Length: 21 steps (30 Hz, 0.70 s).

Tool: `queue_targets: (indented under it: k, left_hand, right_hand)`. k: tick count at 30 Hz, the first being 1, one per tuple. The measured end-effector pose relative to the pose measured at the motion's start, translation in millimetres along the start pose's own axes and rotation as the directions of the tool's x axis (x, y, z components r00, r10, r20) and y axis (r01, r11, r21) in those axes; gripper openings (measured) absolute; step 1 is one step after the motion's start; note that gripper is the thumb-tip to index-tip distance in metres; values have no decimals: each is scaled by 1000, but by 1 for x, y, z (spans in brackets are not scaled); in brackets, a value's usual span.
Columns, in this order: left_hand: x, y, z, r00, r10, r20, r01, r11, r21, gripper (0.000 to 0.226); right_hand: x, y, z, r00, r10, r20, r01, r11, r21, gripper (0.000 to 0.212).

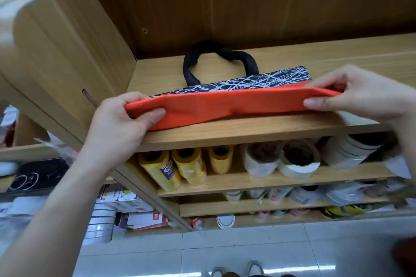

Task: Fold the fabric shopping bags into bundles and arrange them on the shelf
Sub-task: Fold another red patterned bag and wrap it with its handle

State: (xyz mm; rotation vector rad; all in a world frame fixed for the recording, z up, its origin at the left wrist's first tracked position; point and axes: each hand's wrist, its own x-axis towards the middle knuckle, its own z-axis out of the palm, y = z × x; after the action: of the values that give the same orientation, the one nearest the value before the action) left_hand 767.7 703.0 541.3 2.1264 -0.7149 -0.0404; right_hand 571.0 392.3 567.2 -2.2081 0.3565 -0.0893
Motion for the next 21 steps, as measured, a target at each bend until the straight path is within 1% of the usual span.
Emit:
queue_targets:
  k: [2,3,5,6,8,11,12,13,14,15,16,17,18,19,20,21]
  left_hand:
    - [0,3,10,992,-24,-121,29,999,42,14]
    - [0,5,13,984,-30,-174,43,997,71,22]
    - [2,6,19,968,-34,-250,65,991,118,37]
    - [3,6,21,965,-17,-262,58,987,149,43]
    - [3,7,26,972,45,-232,12,971,239,51]
    - [6,6,29,976,122,-182,-38,913,406,54]
    - [8,6,29,974,157,-161,-65,881,470,51]
    - [10,4,28,974,197,-111,-111,843,527,48]
    - [13,3,27,969,247,-23,-193,808,556,45]
    - [15,2,27,955,283,90,-284,788,547,45]
    - [15,2,27,937,284,204,-349,784,513,45]
    - [13,4,27,921,247,302,-370,797,477,44]
    - [10,6,26,908,211,362,-371,805,463,46]
    - [7,7,26,902,184,391,-368,801,472,51]
    - [4,8,24,900,158,406,-366,779,508,58]
    - [-1,8,23,897,140,419,-378,734,565,64]
  right_hand:
    - [3,7,1,989,47,-141,-25,987,156,17]
    - [6,9,3,972,80,-223,-33,978,206,19]
    - [13,13,11,917,127,-378,-36,970,240,32]
    - [18,15,14,886,141,-441,-53,977,208,38]
    - [25,16,22,833,154,-532,-108,987,117,45]
    - [34,16,33,764,100,-638,-174,983,-54,54]
    - [36,15,37,754,77,-652,-215,967,-135,58]
    - [39,16,40,753,62,-656,-267,939,-218,62]
    - [41,16,43,752,62,-656,-327,900,-289,65]
    - [43,14,45,745,70,-664,-388,854,-346,67]
    - [43,11,47,735,55,-676,-433,804,-406,67]
    - [42,5,51,736,12,-677,-448,758,-473,65]
    - [40,-3,57,758,-38,-651,-419,737,-530,61]
    - [39,-12,66,802,-82,-591,-342,749,-568,57]
    - [37,-20,78,858,-125,-498,-225,780,-584,54]
    - [34,-28,93,914,-155,-376,-104,805,-584,55]
